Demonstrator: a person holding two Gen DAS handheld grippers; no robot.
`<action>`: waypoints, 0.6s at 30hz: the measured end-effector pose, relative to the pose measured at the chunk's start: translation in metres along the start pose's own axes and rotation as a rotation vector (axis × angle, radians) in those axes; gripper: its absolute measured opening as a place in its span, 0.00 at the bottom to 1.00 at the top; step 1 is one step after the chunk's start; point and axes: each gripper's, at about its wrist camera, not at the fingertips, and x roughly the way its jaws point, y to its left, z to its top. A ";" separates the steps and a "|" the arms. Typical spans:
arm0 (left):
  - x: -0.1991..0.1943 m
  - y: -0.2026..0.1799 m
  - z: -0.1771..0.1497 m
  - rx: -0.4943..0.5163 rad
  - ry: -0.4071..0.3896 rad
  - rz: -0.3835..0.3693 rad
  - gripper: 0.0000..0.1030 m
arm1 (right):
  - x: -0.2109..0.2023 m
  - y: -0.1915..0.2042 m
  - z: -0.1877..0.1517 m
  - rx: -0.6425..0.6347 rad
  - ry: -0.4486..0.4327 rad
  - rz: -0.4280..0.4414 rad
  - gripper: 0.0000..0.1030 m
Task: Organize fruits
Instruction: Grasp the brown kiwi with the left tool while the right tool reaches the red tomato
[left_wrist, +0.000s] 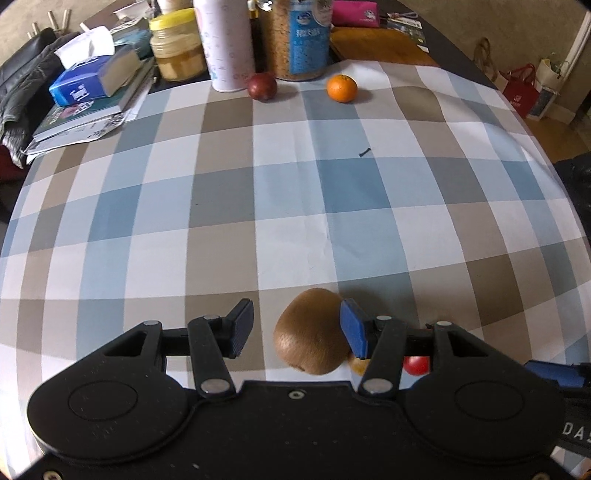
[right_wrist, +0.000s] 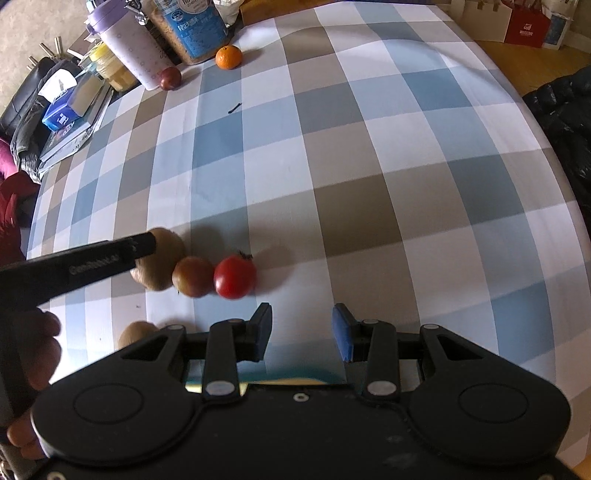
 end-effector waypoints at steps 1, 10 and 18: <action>0.003 -0.001 0.000 0.003 0.005 -0.001 0.58 | 0.001 0.000 0.002 0.002 -0.001 0.001 0.38; 0.021 -0.003 0.000 0.001 0.037 -0.022 0.65 | 0.010 0.001 0.014 0.019 0.003 0.009 0.38; 0.025 0.010 -0.005 -0.043 0.048 -0.070 0.66 | 0.016 0.008 0.017 0.020 0.012 0.006 0.39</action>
